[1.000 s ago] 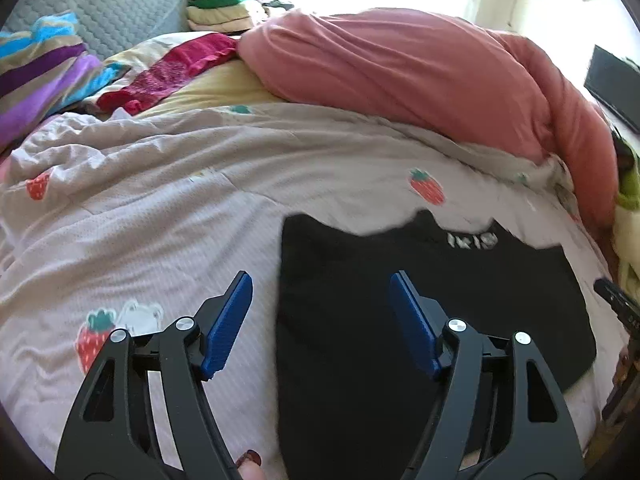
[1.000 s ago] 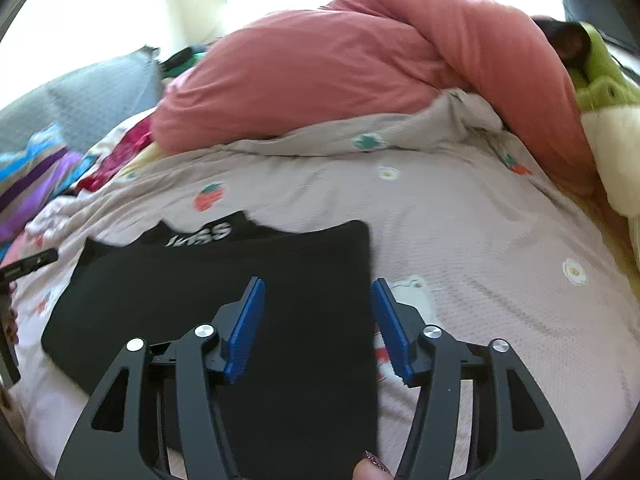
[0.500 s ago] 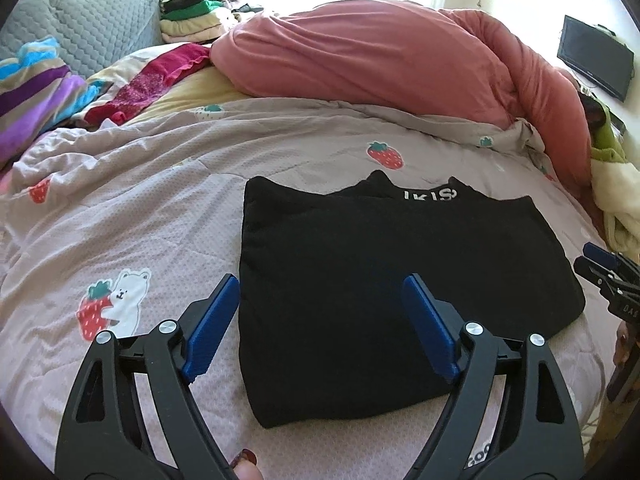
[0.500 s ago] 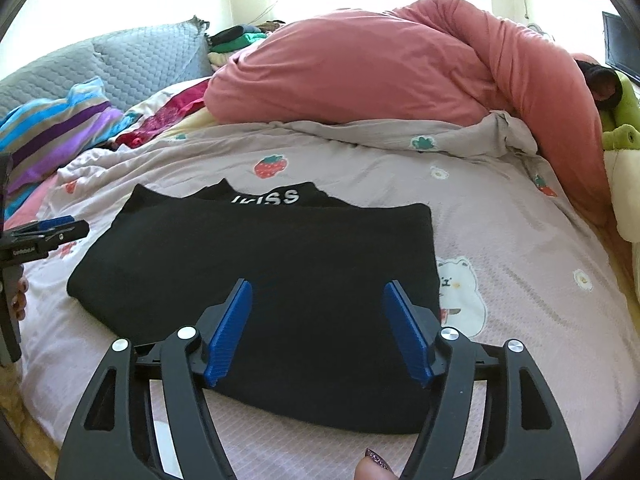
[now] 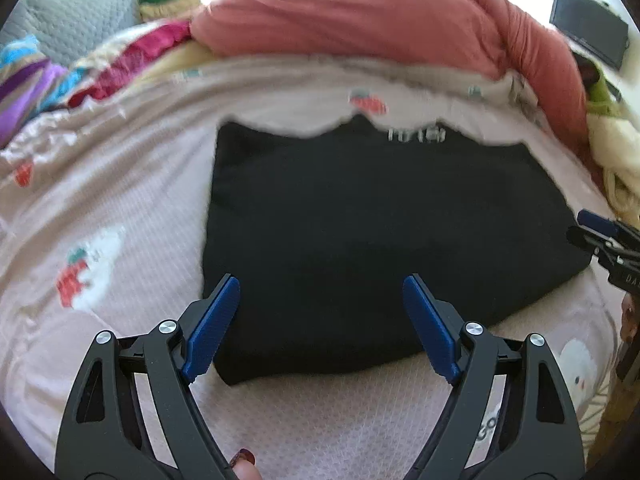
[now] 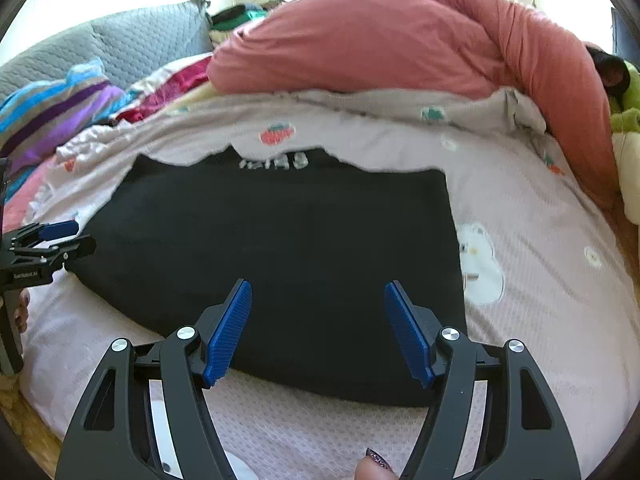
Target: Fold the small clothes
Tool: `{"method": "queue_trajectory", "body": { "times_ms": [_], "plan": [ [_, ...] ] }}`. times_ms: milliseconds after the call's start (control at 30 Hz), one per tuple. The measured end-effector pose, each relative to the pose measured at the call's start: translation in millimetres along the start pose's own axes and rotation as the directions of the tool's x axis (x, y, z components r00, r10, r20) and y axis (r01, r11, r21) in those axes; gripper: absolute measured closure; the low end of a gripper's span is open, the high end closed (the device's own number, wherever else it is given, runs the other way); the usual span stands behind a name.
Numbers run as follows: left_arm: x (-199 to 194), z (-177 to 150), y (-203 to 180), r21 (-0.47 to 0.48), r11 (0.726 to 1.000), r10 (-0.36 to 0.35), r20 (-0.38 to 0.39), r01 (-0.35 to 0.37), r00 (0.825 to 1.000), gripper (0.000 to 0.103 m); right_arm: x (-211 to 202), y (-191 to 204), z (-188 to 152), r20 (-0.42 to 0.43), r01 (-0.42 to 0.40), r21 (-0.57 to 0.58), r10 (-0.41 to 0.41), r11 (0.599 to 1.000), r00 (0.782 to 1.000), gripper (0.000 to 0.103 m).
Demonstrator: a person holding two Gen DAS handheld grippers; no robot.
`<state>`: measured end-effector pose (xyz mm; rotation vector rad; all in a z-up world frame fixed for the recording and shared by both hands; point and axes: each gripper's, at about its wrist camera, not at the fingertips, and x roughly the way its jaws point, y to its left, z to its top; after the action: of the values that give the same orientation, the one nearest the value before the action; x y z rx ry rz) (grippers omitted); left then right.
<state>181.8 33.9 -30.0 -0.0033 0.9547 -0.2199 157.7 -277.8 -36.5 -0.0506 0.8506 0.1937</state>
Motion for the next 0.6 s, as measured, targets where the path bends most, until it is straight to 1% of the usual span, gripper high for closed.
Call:
{"method": "queue_trajectory", "body": {
  "times_ms": [33,67,133,167,300,400,433,467,533,600],
  "plan": [
    [5.7,-3.8,0.9,-0.003,1.0,0.0,-0.023,0.0,1.0,0.027,3.8,-1.6,-2.5,-0.022,0.012,0.003,-0.012,1.0,1.0,0.035],
    [8.4,-6.6,1.1,0.001,1.0,0.005,-0.031,-0.005,1.0,0.027,10.4,-4.8,-6.9,-0.058,0.031,0.01,-0.03,0.999,0.998,0.035],
    [8.6,-9.4,0.0,0.013,1.0,0.017,-0.028,-0.017,0.999,0.027,19.9,-9.9,-13.4,-0.097,0.039,0.022,-0.037,0.999,0.995,0.035],
    [7.2,-10.1,-0.7,0.016,1.0,0.019,-0.024,-0.018,1.0,0.027,21.9,-11.1,-17.1,-0.099,0.036,0.024,-0.033,0.999,0.995,0.035],
    [0.2,-11.0,3.4,-0.006,1.0,-0.006,-0.006,0.006,1.0,0.027,12.3,-3.1,-18.9,-0.069,0.046,0.001,-0.046,0.999,0.997,0.034],
    [-9.7,-6.5,12.9,-0.04,0.999,-0.024,0.025,0.025,0.999,0.026,-1.4,4.8,-14.4,-0.027,0.003,-0.001,-0.003,1.0,1.0,0.027],
    [-12.8,-4.9,15.1,-0.048,0.999,-0.019,0.035,0.02,0.999,0.026,-5.7,9.7,-12.5,-0.013,-0.007,-0.008,0.007,1.0,1.0,0.023],
    [-16.4,-3.2,19.9,-0.061,0.998,-0.008,0.048,0.011,0.999,0.025,-8.7,14.7,-11.3,-0.004,-0.021,-0.018,0.021,1.0,1.0,0.021],
    [-18.4,0.8,25.4,-0.076,0.997,0.02,0.06,-0.016,0.998,0.018,-12.5,26.2,-7.4,0.009,-0.04,-0.039,0.04,0.998,0.999,0.019],
    [-20.6,3.3,30.1,-0.08,0.996,0.048,0.071,-0.042,0.996,0.017,-13.6,38.3,-3.2,0.015,-0.061,-0.058,0.062,0.996,0.998,0.016]
  ]
}}
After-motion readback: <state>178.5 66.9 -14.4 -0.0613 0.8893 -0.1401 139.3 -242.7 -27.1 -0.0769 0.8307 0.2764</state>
